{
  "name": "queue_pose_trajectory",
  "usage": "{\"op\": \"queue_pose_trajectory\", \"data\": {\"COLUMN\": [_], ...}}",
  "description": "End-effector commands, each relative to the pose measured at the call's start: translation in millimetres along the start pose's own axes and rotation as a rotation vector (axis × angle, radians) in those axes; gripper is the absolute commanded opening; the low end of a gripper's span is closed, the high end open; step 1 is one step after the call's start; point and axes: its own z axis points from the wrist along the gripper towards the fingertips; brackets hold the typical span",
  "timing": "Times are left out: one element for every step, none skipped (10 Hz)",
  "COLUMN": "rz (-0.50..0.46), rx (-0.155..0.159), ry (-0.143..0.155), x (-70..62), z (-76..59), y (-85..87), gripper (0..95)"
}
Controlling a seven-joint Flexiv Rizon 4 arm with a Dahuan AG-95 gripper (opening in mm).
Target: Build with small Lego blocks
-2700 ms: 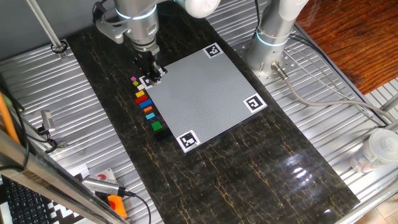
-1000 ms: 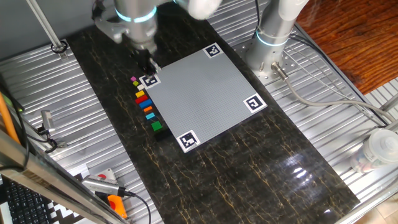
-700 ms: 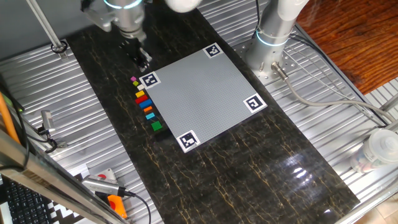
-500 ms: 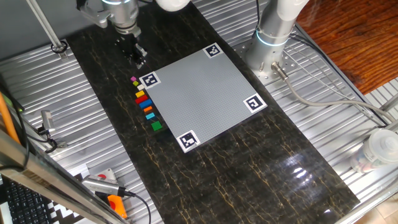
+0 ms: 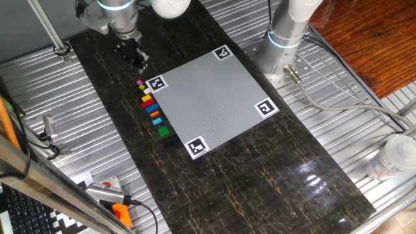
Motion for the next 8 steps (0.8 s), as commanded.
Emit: {"op": "queue_pose_trajectory", "data": {"rz": [-0.002,-0.008,-0.008,-0.020,-0.030,-0.026,-0.023,-0.022], "rx": [0.000,0.000,0.001,-0.004,-0.004,0.001,0.014,0.019], "ry": [0.006,0.006,0.007,0.001,0.001,0.009,0.027,0.038], "x": [-1.5,-1.6,-1.6,-1.6,-1.6,-1.6,-1.6,-1.6], "z": [-0.4,-0.5,-0.5,-0.5,-0.5,-0.5,-0.5,-0.5], "y": [1.4,1.3,1.3,1.3,1.3,1.3,1.3,1.3], "gripper": [19.0,19.0,19.0,19.0,19.0,19.0,19.0,19.0]}}
